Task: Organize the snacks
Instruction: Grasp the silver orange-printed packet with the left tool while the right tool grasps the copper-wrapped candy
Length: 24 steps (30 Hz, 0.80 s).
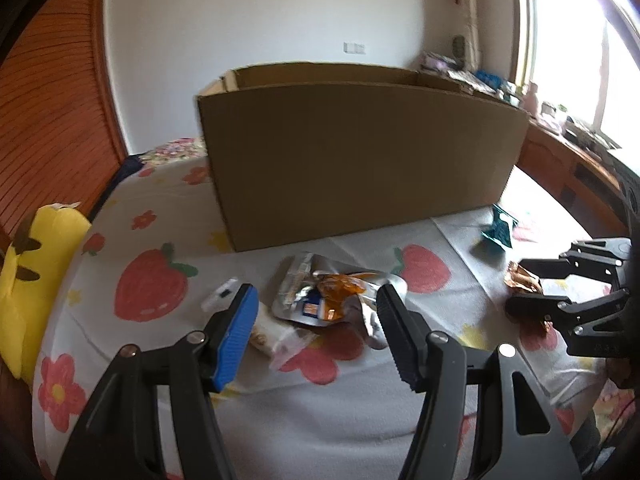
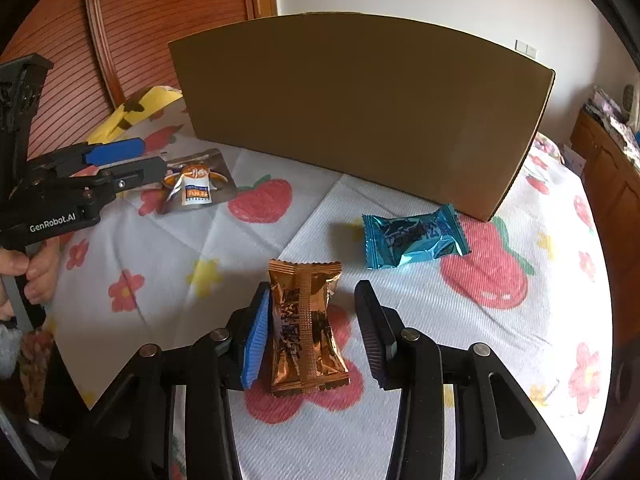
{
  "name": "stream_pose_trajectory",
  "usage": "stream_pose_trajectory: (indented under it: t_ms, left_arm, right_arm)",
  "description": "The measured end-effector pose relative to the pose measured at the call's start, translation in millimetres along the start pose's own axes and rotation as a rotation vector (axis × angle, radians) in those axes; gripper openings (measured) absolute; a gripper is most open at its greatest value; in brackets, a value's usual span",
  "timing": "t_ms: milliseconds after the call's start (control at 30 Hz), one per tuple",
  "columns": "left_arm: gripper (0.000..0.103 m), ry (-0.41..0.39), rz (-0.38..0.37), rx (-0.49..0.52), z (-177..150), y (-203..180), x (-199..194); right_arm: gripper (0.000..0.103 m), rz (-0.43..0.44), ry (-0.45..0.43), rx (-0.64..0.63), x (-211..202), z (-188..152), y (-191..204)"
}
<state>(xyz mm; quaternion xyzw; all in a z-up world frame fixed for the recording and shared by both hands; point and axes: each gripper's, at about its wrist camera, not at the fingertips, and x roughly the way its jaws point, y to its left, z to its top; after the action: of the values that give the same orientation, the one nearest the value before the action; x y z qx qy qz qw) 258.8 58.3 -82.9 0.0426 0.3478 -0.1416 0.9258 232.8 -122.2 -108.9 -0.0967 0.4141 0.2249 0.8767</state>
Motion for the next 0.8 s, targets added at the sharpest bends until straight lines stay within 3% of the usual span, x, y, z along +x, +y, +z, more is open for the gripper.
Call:
stream_pose_trajectory:
  t_ms: [167,500,800]
  left_arm:
    - [0.067,0.055,-0.049,0.026,11,-3,12]
    - [0.07,0.153,-0.064,0.106,27,-9,37]
    - [0.071,0.179,-0.068,0.122,27,-13,48]
  right_arm:
    - [0.042,-0.01,-0.003,-0.009,0,-2,2]
    - [0.043,0.029,-0.011,0.021,-1,-2,-6]
    - [0.044,0.057,-0.015,0.038,-4,-3,-14]
